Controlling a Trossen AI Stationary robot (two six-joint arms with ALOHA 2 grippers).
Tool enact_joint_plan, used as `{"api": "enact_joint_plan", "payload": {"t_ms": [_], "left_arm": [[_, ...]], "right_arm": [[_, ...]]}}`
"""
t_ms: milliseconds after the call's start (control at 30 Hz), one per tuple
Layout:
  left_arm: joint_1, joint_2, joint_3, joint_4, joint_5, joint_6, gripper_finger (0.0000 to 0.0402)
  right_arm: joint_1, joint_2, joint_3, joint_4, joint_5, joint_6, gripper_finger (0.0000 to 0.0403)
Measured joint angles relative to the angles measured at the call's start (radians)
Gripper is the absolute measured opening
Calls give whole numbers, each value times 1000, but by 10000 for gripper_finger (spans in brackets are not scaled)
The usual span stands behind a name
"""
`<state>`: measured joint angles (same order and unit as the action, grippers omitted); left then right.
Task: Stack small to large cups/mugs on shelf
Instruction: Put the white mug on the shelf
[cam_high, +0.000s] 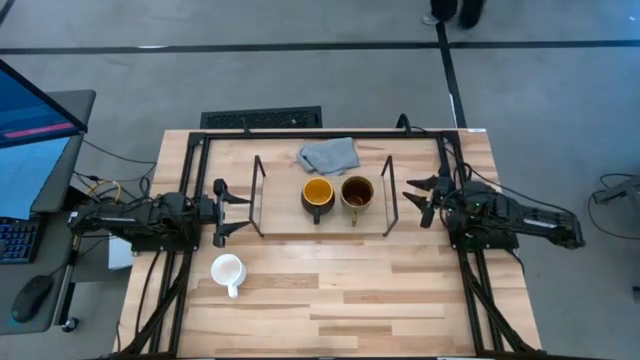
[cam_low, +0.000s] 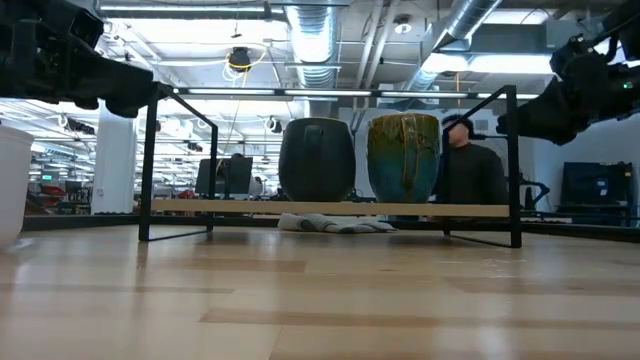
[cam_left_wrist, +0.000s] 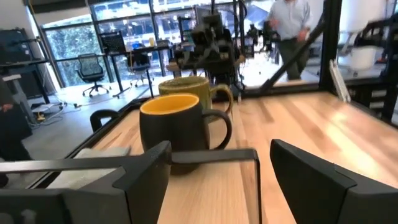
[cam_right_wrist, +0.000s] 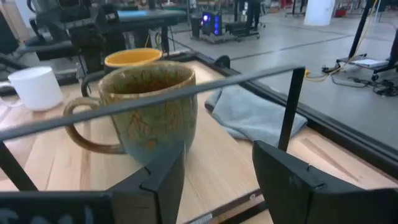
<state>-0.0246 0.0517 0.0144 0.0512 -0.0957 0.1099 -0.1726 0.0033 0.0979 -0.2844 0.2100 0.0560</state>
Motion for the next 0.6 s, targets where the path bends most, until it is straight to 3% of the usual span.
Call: {"api": "enact_joint_plan", "payload": {"t_ms": [300, 467, 600], "left_arm": [[0, 3, 244, -251, 63, -20, 266], [-2, 14, 291, -236, 208, -130, 266], [-2, 34, 327, -333, 280, -307, 266]], "right_arm": [[-1, -2, -2, 9, 3, -9, 210], [-12, -2, -2, 9, 9, -53, 210], [-41, -2, -2, 9, 21, -56, 210]]}}
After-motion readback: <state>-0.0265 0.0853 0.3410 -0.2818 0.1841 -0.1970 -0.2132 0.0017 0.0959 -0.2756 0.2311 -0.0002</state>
